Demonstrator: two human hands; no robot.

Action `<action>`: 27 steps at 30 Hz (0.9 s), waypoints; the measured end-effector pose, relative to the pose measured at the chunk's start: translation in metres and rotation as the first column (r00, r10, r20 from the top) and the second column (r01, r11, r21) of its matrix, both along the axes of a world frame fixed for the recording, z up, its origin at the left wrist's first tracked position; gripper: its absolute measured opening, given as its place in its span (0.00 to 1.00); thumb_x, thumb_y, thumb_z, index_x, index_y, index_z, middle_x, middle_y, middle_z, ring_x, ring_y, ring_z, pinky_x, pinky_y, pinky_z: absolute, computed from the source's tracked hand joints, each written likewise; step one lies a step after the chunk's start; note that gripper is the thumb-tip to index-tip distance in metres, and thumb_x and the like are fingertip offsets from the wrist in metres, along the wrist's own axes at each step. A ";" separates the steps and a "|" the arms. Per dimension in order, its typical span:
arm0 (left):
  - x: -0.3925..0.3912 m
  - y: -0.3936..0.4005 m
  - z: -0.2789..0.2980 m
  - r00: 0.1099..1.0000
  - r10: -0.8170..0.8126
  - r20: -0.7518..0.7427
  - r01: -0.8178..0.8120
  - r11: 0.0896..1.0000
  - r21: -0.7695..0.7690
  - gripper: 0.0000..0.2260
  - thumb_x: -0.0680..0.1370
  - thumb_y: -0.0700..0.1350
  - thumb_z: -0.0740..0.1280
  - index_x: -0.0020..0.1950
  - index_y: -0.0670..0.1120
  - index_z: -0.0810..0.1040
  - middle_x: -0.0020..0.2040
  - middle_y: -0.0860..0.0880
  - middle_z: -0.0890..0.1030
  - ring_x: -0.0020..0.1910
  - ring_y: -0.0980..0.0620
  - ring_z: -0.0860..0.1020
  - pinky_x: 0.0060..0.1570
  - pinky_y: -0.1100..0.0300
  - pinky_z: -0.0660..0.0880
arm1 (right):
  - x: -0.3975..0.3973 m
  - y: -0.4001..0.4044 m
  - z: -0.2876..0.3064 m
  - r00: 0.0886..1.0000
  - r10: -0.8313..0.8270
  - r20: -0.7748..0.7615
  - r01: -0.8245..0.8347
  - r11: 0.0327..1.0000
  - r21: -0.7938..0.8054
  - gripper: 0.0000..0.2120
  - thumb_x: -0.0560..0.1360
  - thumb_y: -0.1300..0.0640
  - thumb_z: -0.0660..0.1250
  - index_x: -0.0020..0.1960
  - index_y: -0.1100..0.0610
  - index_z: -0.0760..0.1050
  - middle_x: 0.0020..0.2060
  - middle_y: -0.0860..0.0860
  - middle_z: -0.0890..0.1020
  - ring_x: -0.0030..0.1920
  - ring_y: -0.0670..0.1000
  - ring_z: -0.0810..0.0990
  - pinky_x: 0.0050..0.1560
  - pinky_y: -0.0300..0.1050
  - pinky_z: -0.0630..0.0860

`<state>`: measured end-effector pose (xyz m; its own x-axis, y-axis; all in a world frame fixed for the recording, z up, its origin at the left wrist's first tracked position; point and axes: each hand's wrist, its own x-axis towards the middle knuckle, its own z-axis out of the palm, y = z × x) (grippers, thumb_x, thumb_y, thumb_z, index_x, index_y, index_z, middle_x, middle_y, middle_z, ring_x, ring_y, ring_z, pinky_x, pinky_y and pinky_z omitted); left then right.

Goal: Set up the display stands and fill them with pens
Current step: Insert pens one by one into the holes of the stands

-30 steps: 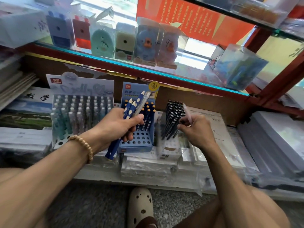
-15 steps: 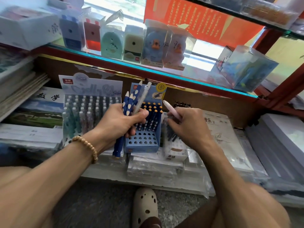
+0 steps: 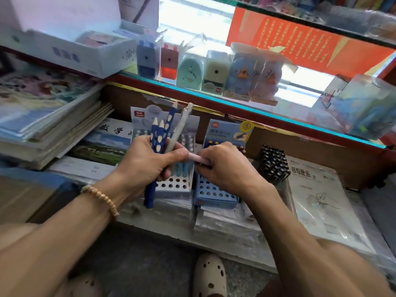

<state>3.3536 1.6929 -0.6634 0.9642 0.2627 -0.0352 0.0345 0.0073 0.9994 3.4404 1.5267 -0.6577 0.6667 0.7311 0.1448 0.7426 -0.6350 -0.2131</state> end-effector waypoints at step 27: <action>-0.057 0.080 0.004 0.957 0.278 -0.080 -0.280 0.960 -0.008 0.12 0.81 0.48 0.64 0.48 0.39 0.80 0.31 0.48 0.75 0.25 0.53 0.75 0.23 0.64 0.71 | -0.015 0.078 -0.036 0.903 -0.144 -0.405 0.354 0.784 0.511 0.03 0.75 0.59 0.73 0.43 0.56 0.83 0.36 0.48 0.84 0.38 0.47 0.84 0.44 0.49 0.84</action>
